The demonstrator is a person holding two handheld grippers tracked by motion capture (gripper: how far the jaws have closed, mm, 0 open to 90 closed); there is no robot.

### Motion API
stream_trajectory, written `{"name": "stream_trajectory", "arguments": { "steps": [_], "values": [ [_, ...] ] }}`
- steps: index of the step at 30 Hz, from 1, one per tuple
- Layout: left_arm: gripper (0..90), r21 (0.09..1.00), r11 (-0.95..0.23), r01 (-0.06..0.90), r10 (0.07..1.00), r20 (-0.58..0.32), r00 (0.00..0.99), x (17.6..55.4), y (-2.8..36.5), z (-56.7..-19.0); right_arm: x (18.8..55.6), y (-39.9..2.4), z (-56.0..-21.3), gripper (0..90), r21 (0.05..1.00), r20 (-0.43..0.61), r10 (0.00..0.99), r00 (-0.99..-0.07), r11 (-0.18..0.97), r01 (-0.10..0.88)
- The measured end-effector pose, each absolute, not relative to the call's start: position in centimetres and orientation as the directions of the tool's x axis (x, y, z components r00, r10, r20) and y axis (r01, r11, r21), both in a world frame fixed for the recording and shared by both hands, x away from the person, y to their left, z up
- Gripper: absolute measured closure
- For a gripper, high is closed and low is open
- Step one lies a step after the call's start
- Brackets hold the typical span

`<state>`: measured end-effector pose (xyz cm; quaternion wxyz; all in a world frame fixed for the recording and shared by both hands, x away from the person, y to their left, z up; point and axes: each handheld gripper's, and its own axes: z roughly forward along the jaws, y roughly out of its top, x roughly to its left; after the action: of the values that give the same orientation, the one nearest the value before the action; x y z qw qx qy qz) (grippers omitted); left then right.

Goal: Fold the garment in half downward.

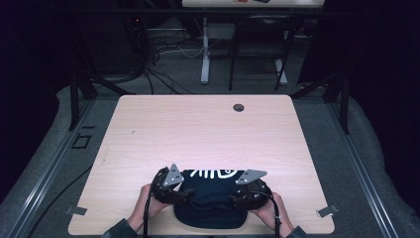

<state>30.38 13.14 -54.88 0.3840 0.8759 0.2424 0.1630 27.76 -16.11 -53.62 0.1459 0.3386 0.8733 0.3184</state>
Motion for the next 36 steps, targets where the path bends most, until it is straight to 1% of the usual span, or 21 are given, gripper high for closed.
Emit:
{"name": "stream_trajectory", "arguments": {
  "steps": [2,4,6,9,10,11,13,16,19,23,28,29,33,36],
  "values": [
    [29.4,0.792,-0.539,0.288,0.557,0.079,0.827,30.3,13.5,-53.8,27.6,-16.7,-52.7,31.7,0.721,-0.019,0.707,-0.706,0.499,0.481],
    [27.7,0.827,-0.481,0.292,0.561,0.034,0.827,30.5,13.8,-52.9,27.6,-16.8,-52.2,30.2,0.762,-0.004,0.716,-0.698,0.454,0.461],
    [24.1,0.821,-0.475,0.317,0.561,0.005,0.828,30.7,13.4,-52.9,28.1,-16.3,-52.5,27.4,0.752,0.013,0.706,-0.708,0.46,0.472],
    [20.4,0.755,-0.55,0.357,0.538,-0.008,0.843,30.8,11.8,-54.7,28.8,-15.6,-54.7,25.2,0.674,0.019,0.708,-0.706,0.512,0.533],
    [19.9,0.723,-0.585,0.368,0.527,-0.005,0.85,30.8,11.3,-55.6,28.8,-15.6,-55.5,24.5,0.656,0.036,0.707,-0.706,0.516,0.551],
    [19.0,0.712,-0.595,0.373,0.527,-0.005,0.85,30.8,11.1,-56.0,28.7,-15.6,-56.2,24.2,0.646,0.041,0.704,-0.709,0.523,0.556],
    [18.6,0.693,-0.607,0.39,0.529,-0.014,0.848,31.0,11.0,-56.9,28.5,-15.7,-56.5,24.0,0.644,0.012,0.693,-0.721,0.547,0.535],
    [18.8,0.677,-0.628,0.383,0.528,0.009,0.849,31.2,10.7,-57.3,28.7,-15.5,-56.7,21.8,0.637,-0.011,0.677,-0.735,0.572,0.517],
    [18.8,0.679,-0.632,0.372,0.544,0.047,0.838,31.4,10.3,-57.3,29.3,-15.5,-56.8,20.2,0.632,-0.018,0.682,-0.731,0.575,0.52],
    [18.9,0.691,-0.617,0.377,0.585,0.082,0.807,33.3,10.2,-57.4,30.9,-15.3,-57.1,18.6,0.649,-0.049,0.718,-0.694,0.551,0.525],
    [18.8,0.72,-0.565,0.402,0.629,0.061,0.775,36.4,10.4,-57.8,34.5,-15.1,-57.3,15.9,0.674,-0.061,0.775,-0.629,0.496,0.547],
    [18.8,0.724,-0.554,0.411,0.631,0.043,0.774,36.9,10.5,-57.8,35.0,-15.1,-57.3,15.2,0.671,-0.068,0.778,-0.625,0.499,0.548],
    [17.9,0.744,-0.512,0.428,0.632,-0.011,0.775,37.0,11.1,-57.4,35.6,-16.0,-57.3,14.1,0.691,0.01,0.777,-0.629,0.449,0.567],
    [16.0,0.782,-0.449,0.433,0.636,-0.061,0.77,36.6,11.9,-56.1,35.2,-16.9,-56.1,13.4,0.738,0.039,0.782,-0.623,0.398,0.546]
  ]
}}
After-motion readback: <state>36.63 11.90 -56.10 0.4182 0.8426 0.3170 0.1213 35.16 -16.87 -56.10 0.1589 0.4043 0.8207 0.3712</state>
